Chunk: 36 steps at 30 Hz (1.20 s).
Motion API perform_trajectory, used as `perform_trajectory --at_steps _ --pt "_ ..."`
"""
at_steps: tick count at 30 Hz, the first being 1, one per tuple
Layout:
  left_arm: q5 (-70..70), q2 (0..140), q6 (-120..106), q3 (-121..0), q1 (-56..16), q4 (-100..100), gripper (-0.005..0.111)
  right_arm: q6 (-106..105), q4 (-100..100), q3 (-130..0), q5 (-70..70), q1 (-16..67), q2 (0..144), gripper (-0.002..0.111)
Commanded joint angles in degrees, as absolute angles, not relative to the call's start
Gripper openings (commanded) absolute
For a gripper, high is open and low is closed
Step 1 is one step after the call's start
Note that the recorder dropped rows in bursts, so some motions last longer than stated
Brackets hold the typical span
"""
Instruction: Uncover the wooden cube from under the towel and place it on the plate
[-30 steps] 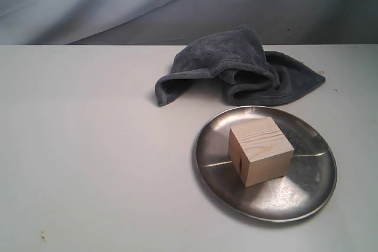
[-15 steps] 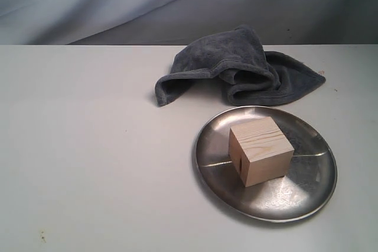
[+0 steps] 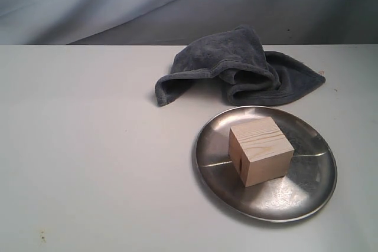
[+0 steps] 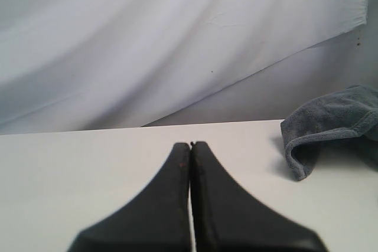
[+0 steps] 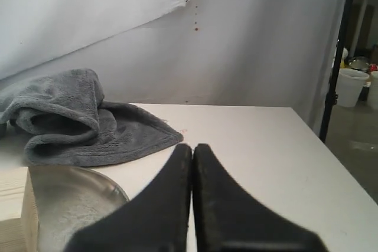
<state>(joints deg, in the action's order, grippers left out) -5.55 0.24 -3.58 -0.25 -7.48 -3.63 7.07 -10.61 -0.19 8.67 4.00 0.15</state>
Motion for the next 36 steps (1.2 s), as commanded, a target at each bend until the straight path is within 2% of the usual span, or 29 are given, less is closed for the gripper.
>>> perform_trajectory --at_steps 1,5,17,36 --pt "-4.9 0.0 -3.5 0.0 -7.4 -3.8 0.0 4.0 -10.9 0.0 5.9 4.1 0.0 0.0" --pt "-4.9 0.0 -3.5 0.0 -7.4 -3.8 0.0 1.3 -10.9 0.0 0.5 4.1 0.0 0.0" --pt "-4.9 0.0 -3.5 0.0 -7.4 -3.8 0.0 1.9 -3.3 0.0 0.0 4.1 0.0 0.0" --pt "-4.9 0.0 -3.5 0.0 -7.4 -3.8 0.0 1.3 -4.1 0.0 0.0 4.1 0.0 0.0"
